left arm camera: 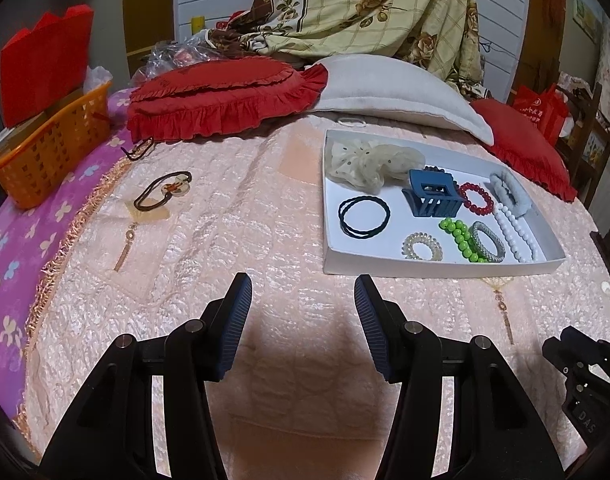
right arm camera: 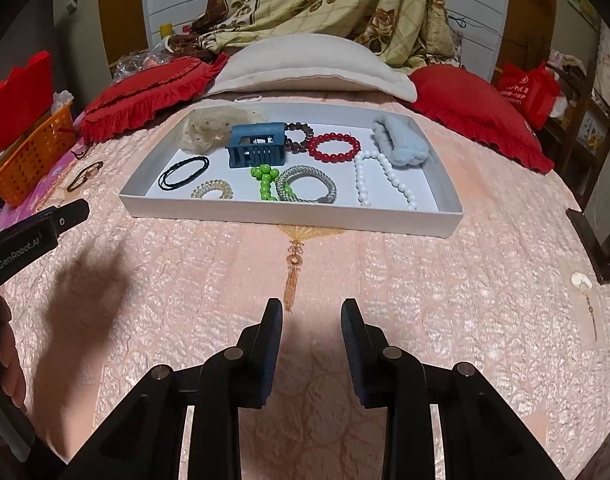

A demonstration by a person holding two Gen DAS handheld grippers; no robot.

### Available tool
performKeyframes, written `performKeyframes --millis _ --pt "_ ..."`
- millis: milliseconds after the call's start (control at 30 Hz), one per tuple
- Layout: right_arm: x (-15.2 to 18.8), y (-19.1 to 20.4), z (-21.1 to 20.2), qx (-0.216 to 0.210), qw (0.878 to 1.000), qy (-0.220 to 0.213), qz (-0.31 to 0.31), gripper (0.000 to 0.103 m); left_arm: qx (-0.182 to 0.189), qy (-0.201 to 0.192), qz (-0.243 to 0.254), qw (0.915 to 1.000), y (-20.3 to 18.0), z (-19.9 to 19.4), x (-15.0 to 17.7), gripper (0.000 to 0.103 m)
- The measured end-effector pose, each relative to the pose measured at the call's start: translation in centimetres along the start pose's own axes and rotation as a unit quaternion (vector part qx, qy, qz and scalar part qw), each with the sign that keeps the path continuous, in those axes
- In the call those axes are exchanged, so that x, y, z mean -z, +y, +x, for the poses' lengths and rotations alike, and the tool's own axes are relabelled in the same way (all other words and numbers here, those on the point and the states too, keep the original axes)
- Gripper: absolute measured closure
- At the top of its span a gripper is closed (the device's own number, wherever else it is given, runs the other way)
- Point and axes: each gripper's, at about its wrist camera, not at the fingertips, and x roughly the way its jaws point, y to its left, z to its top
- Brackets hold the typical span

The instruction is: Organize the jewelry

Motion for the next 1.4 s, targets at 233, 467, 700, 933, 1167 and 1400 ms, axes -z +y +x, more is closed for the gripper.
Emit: performKeyframes --millis 233,467,700,933,1167,1400 --pt "0.7 -0.5 -0.8 -0.003 1.000 -0.013 0.014 0.074 -0.046 -0.069 0.009 0.9965 -0.8 -2.5 0.2 0.042" --pt "1.2 -1.1 -1.8 -0.005 1.000 -0.018 0.024 0.074 -0.110 -0.196 -0.003 0.9745 -0.6 -8.8 0.7 0.021" --pt "1.5 -1.4 -4.5 -0.010 0.998 -0.055 0.019 0.074 -0.094 -0.174 0.002 0.9802 -2.1 -12.7 2.3 0.021" --pt "2.7 -2.0 -5.8 -0.011 0.998 -0.066 0.021 0.073 -0.094 -0.125 0.019 0.9875 -4.4 -14.3 4.6 0.021" --pt "3.7 -3.8 -7.1 -0.005 0.997 -0.066 0.047 0.073 -0.089 -0.090 0.012 0.9919 -5.4 -15.4 6.5 0.021" --pt "4.2 -4.0 -9.6 0.009 0.995 -0.092 0.042 0.072 -0.077 -0.058 0.003 0.9954 -5.5 -15.7 7.4 0.021"
